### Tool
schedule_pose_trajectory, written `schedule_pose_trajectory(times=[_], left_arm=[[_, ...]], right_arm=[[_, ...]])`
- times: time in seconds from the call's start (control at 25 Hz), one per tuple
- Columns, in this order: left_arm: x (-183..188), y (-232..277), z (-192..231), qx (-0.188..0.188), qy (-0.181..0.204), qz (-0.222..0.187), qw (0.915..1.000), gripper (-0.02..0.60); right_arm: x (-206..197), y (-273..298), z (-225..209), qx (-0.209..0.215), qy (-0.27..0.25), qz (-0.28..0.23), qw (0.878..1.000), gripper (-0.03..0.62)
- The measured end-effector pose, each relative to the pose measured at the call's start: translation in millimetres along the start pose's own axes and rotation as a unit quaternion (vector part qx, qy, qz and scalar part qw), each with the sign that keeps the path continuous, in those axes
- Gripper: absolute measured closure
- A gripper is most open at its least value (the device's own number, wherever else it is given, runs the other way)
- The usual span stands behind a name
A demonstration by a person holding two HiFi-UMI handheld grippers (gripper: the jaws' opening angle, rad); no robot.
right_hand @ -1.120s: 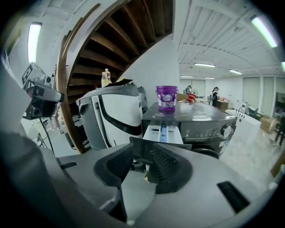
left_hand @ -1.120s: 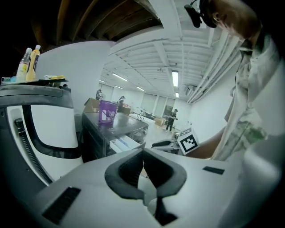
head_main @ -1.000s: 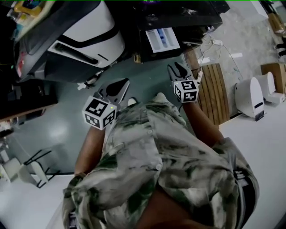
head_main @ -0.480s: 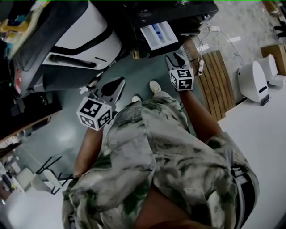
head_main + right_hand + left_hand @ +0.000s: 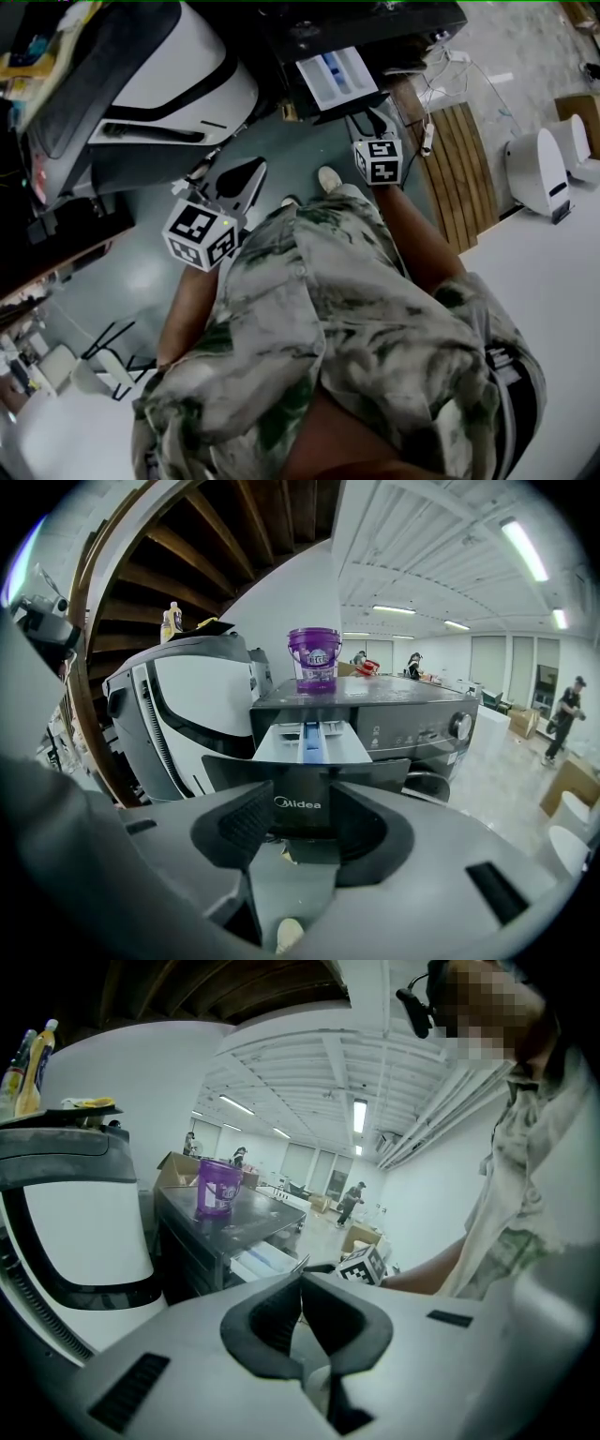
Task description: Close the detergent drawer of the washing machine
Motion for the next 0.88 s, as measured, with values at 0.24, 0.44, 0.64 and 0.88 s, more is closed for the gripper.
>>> schedule_pose_trajectory(times=[0.24, 0.44, 0.64, 0.88], left_arm=[[3.9, 5.2, 7.1, 0.007, -0.003, 0.000, 1.0000, 0.557], [2.0, 5.3, 11.6, 0.015, -0.008, 0.001, 0.9999, 0.557], [2.5, 5.2, 14.6, 0.022, -0.013, -0.002, 0.9997, 0.557], [2.2, 5.7, 15.1, 0.025, -0.017, -0.004, 0.9995, 0.557]], right_arm=[[-1.0, 10.6, -2.3, -0.006, 0.003, 0.005, 1.000, 0.384], [-0.7, 14.9, -1.9, -0.012, 0.010, 0.007, 1.000, 0.375], [0.4, 15.5, -2.6, -0.010, 0.011, 0.012, 1.000, 0.375], [2.1, 16.2, -2.8, -0.005, 0.011, 0.013, 1.000, 0.375]])
Point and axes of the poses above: the fingertips, and each gripper's own axes: y forward along the fingers, z to its left, x out of its top, the point moved 7 cm from there along -y, backward along the fingers
